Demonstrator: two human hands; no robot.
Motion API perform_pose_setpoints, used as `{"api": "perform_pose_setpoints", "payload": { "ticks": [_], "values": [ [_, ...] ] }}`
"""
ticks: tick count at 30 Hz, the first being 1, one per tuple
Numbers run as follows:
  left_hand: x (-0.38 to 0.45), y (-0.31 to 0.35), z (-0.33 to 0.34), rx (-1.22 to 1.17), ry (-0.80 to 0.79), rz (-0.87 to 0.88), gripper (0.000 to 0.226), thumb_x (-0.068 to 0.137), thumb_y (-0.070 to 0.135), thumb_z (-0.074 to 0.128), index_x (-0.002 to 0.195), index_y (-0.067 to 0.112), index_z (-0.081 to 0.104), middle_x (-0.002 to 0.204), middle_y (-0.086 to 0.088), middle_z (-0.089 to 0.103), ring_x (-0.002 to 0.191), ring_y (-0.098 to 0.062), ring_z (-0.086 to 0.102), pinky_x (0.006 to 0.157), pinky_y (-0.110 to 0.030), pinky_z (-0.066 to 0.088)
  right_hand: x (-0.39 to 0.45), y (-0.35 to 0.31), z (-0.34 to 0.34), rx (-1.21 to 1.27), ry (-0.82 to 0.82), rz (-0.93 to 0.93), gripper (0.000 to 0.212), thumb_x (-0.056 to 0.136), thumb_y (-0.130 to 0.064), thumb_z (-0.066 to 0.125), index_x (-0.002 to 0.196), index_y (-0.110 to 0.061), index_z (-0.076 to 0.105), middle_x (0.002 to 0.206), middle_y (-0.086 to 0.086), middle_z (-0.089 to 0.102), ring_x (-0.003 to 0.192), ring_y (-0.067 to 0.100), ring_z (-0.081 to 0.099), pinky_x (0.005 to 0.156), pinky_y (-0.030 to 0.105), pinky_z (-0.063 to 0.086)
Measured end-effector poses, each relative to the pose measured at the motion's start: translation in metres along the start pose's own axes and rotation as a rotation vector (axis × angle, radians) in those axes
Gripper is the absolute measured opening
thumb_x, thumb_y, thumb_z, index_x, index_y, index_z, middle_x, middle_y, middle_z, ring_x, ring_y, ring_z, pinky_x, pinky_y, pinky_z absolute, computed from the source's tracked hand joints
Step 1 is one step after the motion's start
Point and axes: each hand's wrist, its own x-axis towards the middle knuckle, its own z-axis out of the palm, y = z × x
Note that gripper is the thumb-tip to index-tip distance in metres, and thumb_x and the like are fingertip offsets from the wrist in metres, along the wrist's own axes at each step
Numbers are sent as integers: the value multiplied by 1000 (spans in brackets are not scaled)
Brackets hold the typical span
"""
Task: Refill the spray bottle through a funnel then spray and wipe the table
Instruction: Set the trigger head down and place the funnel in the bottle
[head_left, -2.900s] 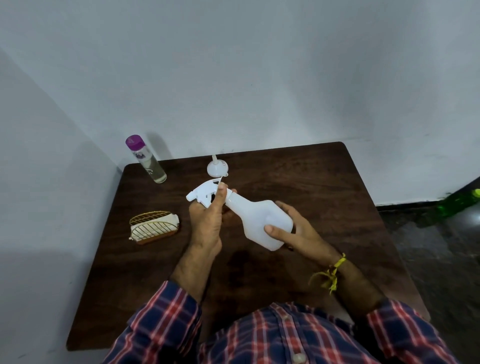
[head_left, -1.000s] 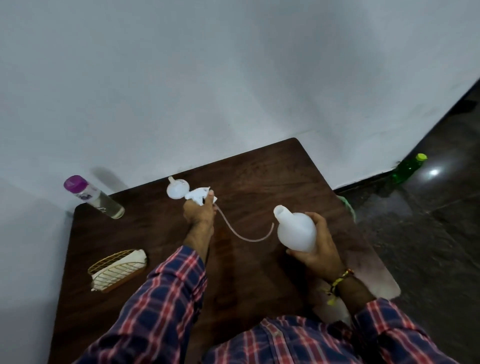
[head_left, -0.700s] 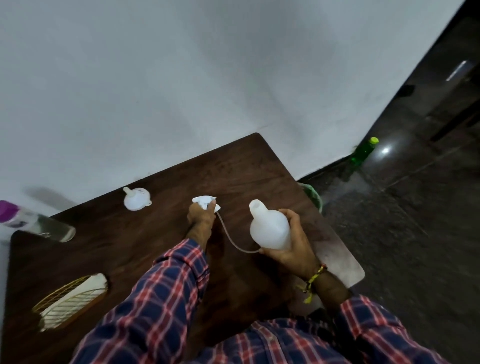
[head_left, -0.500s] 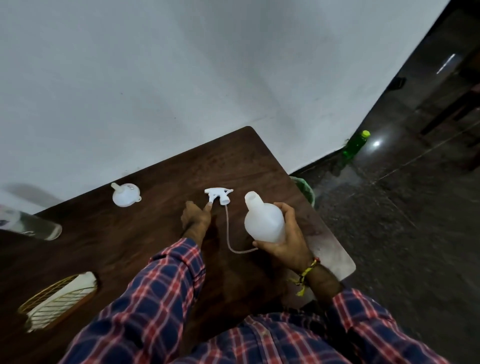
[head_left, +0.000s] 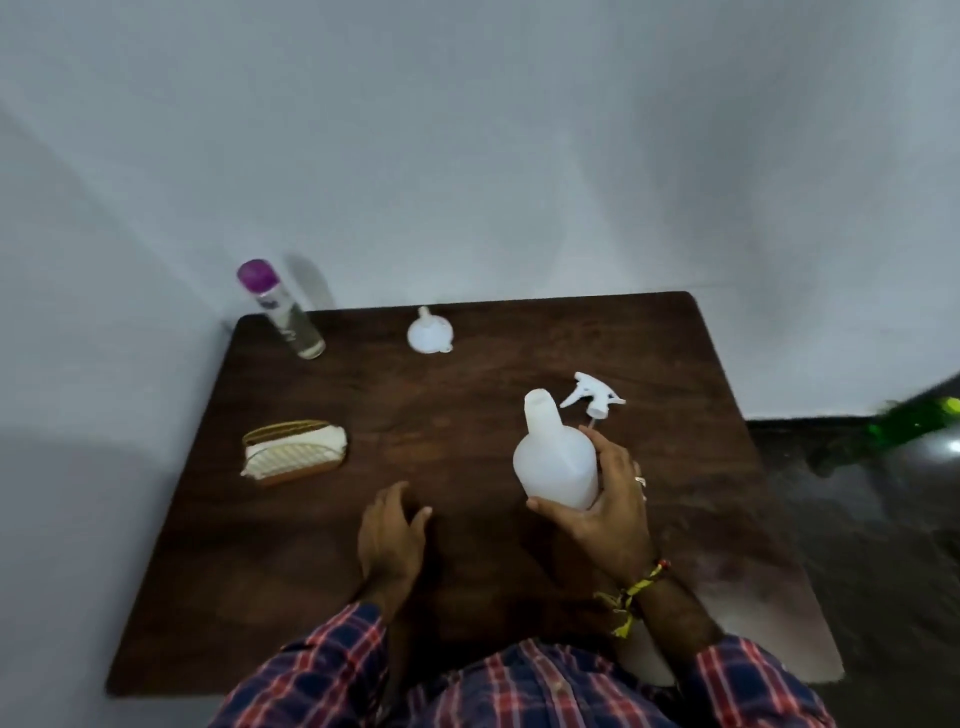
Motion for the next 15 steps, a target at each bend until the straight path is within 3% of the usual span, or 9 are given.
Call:
{"api": "perform_pose_setpoints", "payload": {
  "ticks": [4, 7, 10, 15],
  "values": [
    [4, -42, -20, 173, -161, -138, 87, 85, 38, 69, 153, 16, 20, 161, -9, 17, 148, -29, 15, 117, -41, 26, 2, -18, 36, 50, -89, -27, 102, 51, -58, 87, 139, -33, 41, 134, -15, 45, 122, 11, 44, 98, 46, 49],
    [9, -58, -28, 239, -344, -109, 100, 84, 40, 71, 155, 15, 6, 163, -12, -2, 150, -32, 1, 120, -39, 18, 3, -23, 64, 119, -199, -21, 98, 55, -39, 91, 138, -32, 39, 133, -18, 45, 122, 10, 46, 101, 41, 49],
    [13, -61, -35, 208, -441, -115, 105, 82, 37, 74, 156, 19, 2, 163, -10, -7, 150, -31, -3, 120, -40, 19, 3, -23, 88, 113, -321, 40, 96, 56, -30, 93, 131, -39, 34, 124, -19, 47, 116, 11, 50, 95, 35, 49],
    [24, -60, -45, 225, -515, -127, 101, 82, 39, 74, 156, 23, 6, 163, -8, -3, 150, -30, 3, 120, -39, 18, 7, -14, 110, 14, -387, 60, 96, 51, -36, 93, 131, -32, 41, 122, -11, 53, 115, 18, 55, 90, 34, 49]
  ]
}}
